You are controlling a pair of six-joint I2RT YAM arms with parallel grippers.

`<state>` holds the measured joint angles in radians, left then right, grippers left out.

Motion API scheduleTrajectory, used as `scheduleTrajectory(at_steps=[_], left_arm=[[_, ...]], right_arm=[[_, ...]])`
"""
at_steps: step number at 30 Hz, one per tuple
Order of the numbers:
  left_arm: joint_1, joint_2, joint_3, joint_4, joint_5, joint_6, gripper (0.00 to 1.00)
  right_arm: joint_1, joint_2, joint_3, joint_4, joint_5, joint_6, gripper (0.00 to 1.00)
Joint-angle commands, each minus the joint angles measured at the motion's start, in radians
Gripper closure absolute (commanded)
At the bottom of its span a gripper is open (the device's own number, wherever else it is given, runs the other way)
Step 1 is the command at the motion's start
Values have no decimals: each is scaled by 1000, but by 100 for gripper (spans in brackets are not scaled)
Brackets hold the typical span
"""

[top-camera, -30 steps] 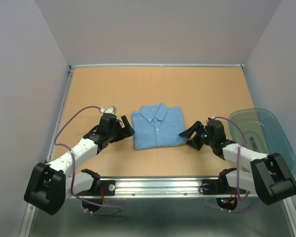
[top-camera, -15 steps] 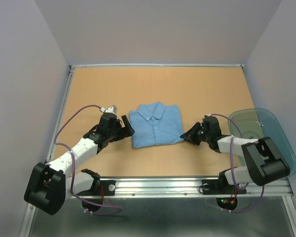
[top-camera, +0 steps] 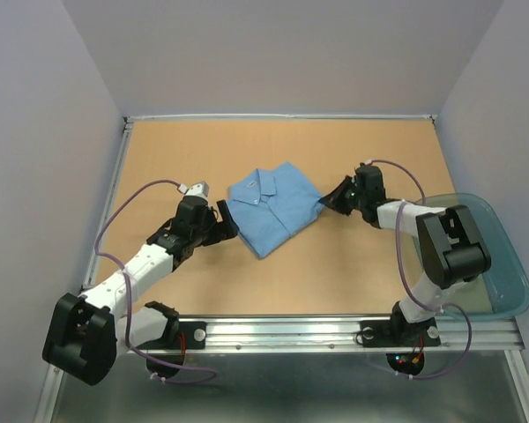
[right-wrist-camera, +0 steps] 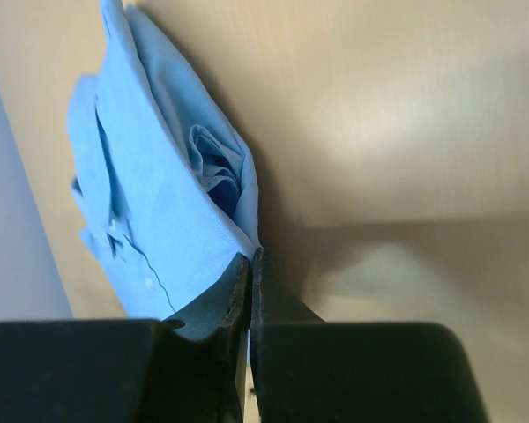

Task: Fold and stack the long sleeve shirts
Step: Neatly place the folded shirt to the corner

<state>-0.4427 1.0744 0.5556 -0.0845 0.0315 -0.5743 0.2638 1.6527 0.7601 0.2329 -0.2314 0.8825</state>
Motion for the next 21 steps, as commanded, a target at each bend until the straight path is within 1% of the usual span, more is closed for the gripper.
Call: scheduleTrajectory(at_steps=[1,2,3,8,13,15,16,17,19,21], left_arm=[[18,-33,76,-21,-24,69,6],[21,-33,85,-23,-56,80,6],[24,-33,104,-24,-62,106,6],[55,-27,158,-18,-71,166,6],[79,-4,164,20,-74,202,6],[97,7,149,31,-52,205,6],[105,18,145,38,-39,205,6],[111,21,141,42,-7,203,6],[122,24,136,46,4,202,6],[128,27,138,52,5,202,6]], right_arm=[[-93,57,166,-4,55,-76,99],[-113,71,198,-26,55,-105,99],[-151,100,252,-38,49,-122,99],[-261,173,389,-113,56,-220,99],[-405,237,469,-130,86,-217,100],[-448,272,501,-133,93,-202,99],[-490,285,513,-133,96,-192,100],[-511,306,533,-133,99,-173,99],[-567,331,562,-135,101,-156,99],[-597,358,599,-142,104,-154,100]])
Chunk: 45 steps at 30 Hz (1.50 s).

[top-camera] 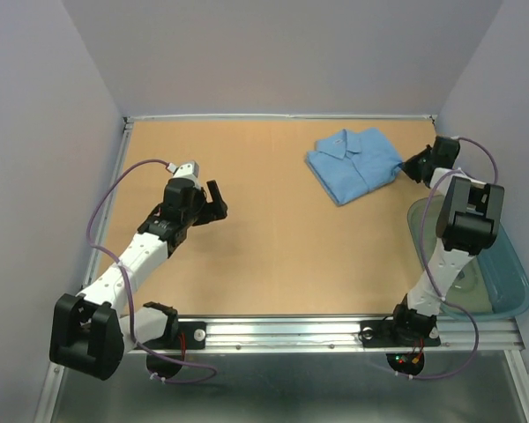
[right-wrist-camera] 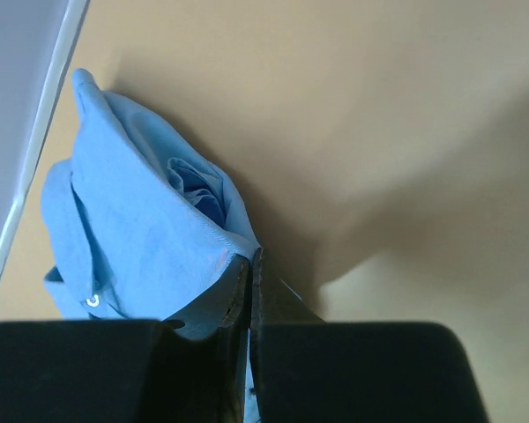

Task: Fold and stack the long sleeve shirts
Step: Neatly place the folded shirt to the corner

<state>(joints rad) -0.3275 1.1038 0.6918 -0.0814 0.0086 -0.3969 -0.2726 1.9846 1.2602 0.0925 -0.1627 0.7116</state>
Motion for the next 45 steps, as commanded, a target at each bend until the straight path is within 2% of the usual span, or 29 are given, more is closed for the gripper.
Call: scheduleTrajectory(at_steps=[1,10,18,19,21,22,26,28,33,37,41,45], left_arm=[[22,1,2,51,33,26,6],[61,28,-2,66,64,23,6],[67,33,-6,68,74,21,6],[68,30,-5,69,76,21,6],[68,30,-6,68,77,21,6],[68,30,-6,71,79,21,6],[68,15,-9,72,85,20,7],[68,8,-9,72,87,18,7],[70,-5,-9,74,88,18,7],[70,-15,-9,75,87,20,7],[71,-27,-12,75,91,18,7],[71,-35,-14,77,93,20,7]], right_arm=[[-83,52,137,-13,40,26,99],[-175,114,200,-39,118,127,99],[-177,100,167,-40,52,143,99],[-177,89,159,-40,45,137,85],[-177,60,143,-45,40,100,70],[-175,24,134,-53,48,82,56],[-171,-58,149,-121,63,-43,36],[-151,-102,169,-168,81,-135,32],[-77,-208,159,-220,158,-325,30],[56,-268,140,-229,216,-492,31],[160,-253,142,-258,203,-641,35],[251,-199,142,-283,232,-702,40]])
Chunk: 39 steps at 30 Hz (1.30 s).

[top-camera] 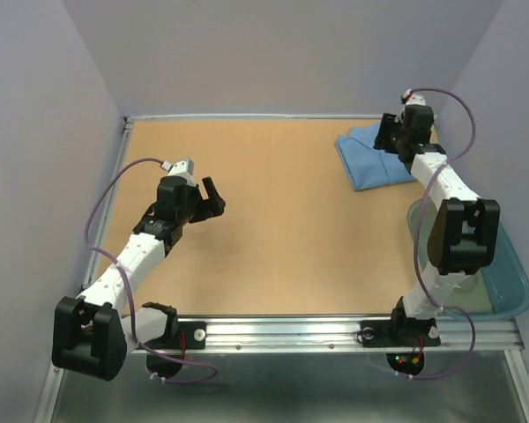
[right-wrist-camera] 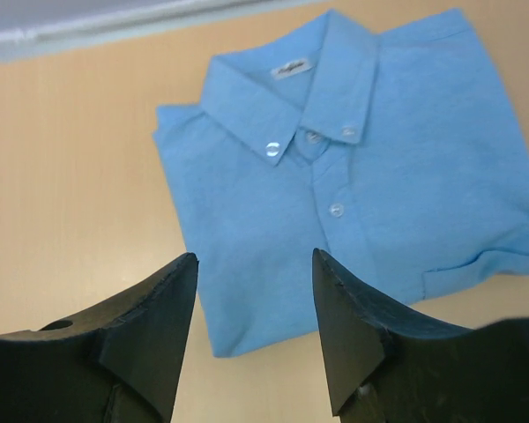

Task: Fold and stack the long sleeve shirts
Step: Neatly place the folded shirt to the corner

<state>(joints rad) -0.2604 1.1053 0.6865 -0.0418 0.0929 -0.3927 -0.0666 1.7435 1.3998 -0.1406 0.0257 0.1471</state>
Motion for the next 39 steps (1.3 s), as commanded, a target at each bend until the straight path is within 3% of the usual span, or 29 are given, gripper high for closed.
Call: scheduleTrajectory(at_steps=[1,10,19,27,35,39], left_arm=[[4,-35,-8,37,8,15,7],[4,-45,-13,36,4,15,7],[4,-45,-15,34,2,17,7],[6,-47,-13,31,-1,17,7],[6,-58,-15,30,-2,17,7],[7,-56,-15,31,-7,17,7]], right_arm=[[65,69,1,-50,55,-174,41],[168,198,11,-54,71,-178,41],[214,277,2,-68,-18,-113,41],[220,217,50,-77,-109,-84,39],[188,140,44,-102,320,-112,31],[160,159,39,-120,329,-115,31]])
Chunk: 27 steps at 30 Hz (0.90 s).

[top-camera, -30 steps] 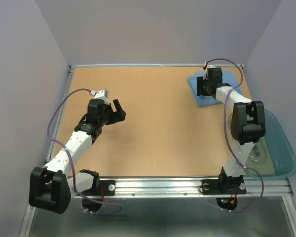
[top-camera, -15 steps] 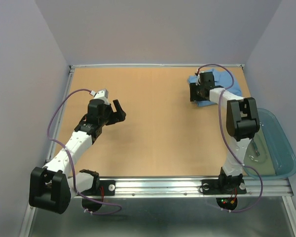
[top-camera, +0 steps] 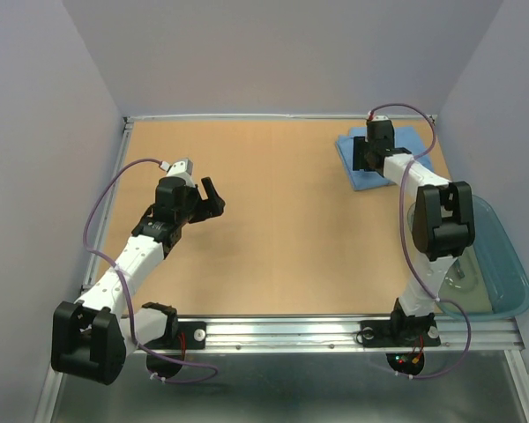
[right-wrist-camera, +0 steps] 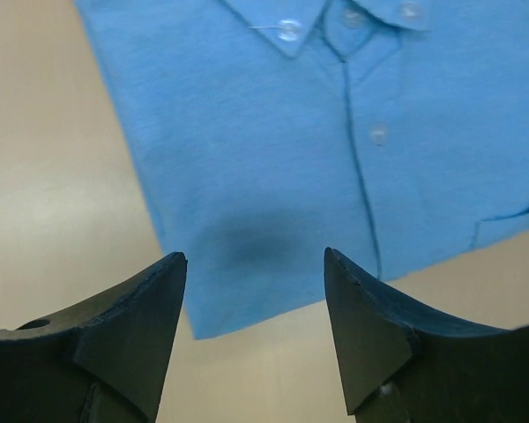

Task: Fold and stack the long sleeve shirts
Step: Neatly place the folded shirt to the corner

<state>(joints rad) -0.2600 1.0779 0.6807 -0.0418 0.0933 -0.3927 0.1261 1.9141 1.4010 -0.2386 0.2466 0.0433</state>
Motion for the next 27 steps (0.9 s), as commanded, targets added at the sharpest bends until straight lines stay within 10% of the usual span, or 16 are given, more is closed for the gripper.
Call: scheduleTrajectory(at_steps=[1,27], left_arm=[[7,-30,-9,31,-7,18,7],[18,20,-1,17,-29,31,7]], right_arm=[[-36,6,36,-24,106,-10,31],[-161,425,395,-80,25,162,30]])
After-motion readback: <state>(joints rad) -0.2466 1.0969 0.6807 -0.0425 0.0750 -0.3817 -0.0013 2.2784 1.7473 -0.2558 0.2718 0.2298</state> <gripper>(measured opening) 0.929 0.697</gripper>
